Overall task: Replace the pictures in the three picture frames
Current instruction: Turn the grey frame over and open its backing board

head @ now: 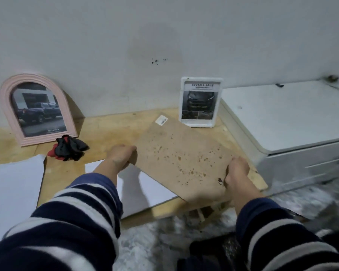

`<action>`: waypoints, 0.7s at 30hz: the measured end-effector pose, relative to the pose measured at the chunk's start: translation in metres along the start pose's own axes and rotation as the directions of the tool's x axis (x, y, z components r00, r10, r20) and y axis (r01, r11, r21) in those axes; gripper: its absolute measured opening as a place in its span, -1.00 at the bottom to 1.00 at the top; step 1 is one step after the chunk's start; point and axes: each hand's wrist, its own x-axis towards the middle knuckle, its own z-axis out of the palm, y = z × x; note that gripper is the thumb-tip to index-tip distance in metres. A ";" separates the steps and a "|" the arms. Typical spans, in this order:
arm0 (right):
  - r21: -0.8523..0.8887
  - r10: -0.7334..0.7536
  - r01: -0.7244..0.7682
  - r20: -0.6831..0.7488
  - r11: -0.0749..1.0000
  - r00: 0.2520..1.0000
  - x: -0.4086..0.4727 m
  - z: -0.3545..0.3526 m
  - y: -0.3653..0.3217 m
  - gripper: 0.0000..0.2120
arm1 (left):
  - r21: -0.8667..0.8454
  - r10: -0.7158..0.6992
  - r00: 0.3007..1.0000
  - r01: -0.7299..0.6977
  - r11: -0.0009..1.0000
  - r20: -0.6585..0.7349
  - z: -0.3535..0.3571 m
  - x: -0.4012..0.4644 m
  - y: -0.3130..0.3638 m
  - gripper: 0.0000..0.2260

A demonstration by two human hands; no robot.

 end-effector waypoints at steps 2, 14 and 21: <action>0.052 0.036 -0.031 -0.093 0.998 0.995 0.007 -0.031 0.012 -0.64 | -0.034 -0.019 0.998 0.021 0.999 0.056 0.025 -0.005 0.004 -0.87; 0.301 0.216 -0.079 -0.455 0.950 0.864 0.016 -0.088 0.027 -0.57 | -0.032 0.015 0.976 -0.008 0.999 0.218 0.179 -0.056 0.018 -0.62; 0.391 0.299 -0.135 -0.395 0.910 0.869 0.021 -0.092 0.035 -0.55 | 0.085 0.025 0.956 -0.052 0.995 0.292 0.195 -0.063 0.011 -0.62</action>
